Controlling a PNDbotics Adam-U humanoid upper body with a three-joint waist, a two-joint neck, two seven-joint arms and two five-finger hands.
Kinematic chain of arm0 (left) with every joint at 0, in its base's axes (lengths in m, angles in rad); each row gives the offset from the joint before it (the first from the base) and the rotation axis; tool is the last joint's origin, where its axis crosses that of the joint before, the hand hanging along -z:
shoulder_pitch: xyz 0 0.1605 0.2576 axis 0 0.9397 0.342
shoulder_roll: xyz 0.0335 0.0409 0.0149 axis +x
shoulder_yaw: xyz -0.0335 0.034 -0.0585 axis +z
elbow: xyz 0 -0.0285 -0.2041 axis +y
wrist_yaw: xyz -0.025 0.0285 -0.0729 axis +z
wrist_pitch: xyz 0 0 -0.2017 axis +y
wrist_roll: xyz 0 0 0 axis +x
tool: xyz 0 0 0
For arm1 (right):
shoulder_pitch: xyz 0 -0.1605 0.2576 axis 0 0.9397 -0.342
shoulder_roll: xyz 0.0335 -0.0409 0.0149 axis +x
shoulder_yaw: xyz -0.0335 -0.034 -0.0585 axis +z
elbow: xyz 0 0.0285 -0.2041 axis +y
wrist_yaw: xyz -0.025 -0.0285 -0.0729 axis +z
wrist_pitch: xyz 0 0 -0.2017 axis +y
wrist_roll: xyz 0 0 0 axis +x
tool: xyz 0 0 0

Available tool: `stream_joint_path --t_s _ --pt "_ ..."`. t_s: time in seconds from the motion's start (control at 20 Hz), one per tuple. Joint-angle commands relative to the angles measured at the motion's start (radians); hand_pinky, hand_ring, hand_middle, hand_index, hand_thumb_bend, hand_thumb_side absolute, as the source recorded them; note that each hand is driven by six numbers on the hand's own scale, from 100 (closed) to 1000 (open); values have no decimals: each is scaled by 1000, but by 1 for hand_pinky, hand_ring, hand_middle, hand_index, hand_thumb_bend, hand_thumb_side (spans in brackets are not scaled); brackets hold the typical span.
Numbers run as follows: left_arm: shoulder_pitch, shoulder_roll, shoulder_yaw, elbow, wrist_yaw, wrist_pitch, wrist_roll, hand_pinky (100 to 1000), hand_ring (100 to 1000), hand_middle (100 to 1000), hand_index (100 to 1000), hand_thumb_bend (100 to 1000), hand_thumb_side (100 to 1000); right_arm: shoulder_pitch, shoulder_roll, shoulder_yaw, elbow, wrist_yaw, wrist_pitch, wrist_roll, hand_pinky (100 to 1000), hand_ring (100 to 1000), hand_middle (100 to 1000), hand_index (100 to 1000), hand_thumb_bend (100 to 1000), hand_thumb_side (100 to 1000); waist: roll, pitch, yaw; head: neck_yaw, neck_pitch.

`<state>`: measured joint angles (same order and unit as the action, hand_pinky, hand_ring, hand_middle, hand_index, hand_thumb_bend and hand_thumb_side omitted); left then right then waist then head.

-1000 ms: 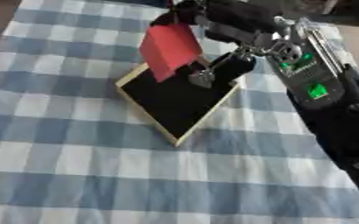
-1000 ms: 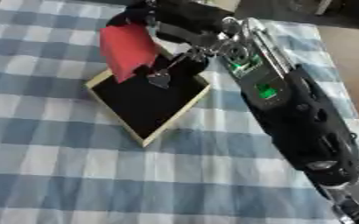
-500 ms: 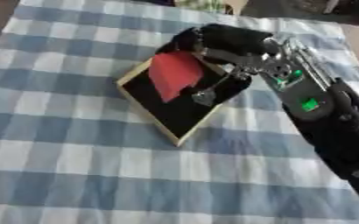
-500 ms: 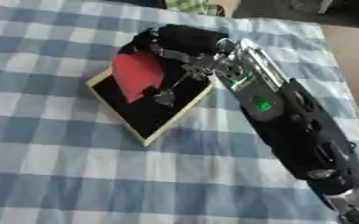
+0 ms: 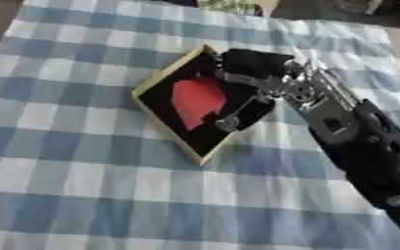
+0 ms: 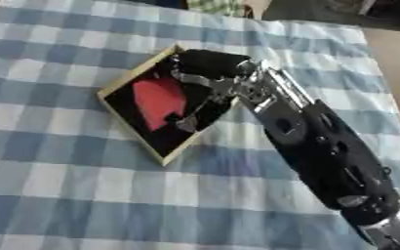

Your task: Pick up objects on the table and place them in the box.

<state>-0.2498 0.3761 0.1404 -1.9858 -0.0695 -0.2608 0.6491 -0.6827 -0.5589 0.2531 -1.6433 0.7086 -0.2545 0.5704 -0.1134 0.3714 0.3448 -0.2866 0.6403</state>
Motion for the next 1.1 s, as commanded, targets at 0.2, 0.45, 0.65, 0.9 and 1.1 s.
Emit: stream_joint_path --t_s 0.2,0.45,0.65,0.9,1.1 --pt "-6 7 0 -14 -4 2 -8 817 859 795 728 139 834 -16 -14 -7 12 46 -23 -25 872 843 725 857 171 297 6 -13 0 -4 -12" --pt "-6 7 0 -14 -3 2 -9 817 859 795 729 139 832 -14 -13 -16 -10 65 -47 4 961 973 869 934 305 344 8 -12 0 -4 -11" --pt "-5 8 1 -14 -2 1 -8 818 859 795 729 139 832 -15 -12 -35 -45 45 -50 12 959 974 889 947 312 360 9 -15 -1 -2 -13" --pt "-4 10 1 -14 -1 0 -9 818 859 795 729 139 831 -19 -22 -63 -81 32 -33 -1 965 973 891 950 326 343 11 -19 -3 -3 -15" --pt "-4 11 -1 -14 1 0 -12 819 859 795 729 139 830 -23 -30 -88 -127 15 -19 -23 949 960 879 948 297 327 14 -23 -7 -2 -17"
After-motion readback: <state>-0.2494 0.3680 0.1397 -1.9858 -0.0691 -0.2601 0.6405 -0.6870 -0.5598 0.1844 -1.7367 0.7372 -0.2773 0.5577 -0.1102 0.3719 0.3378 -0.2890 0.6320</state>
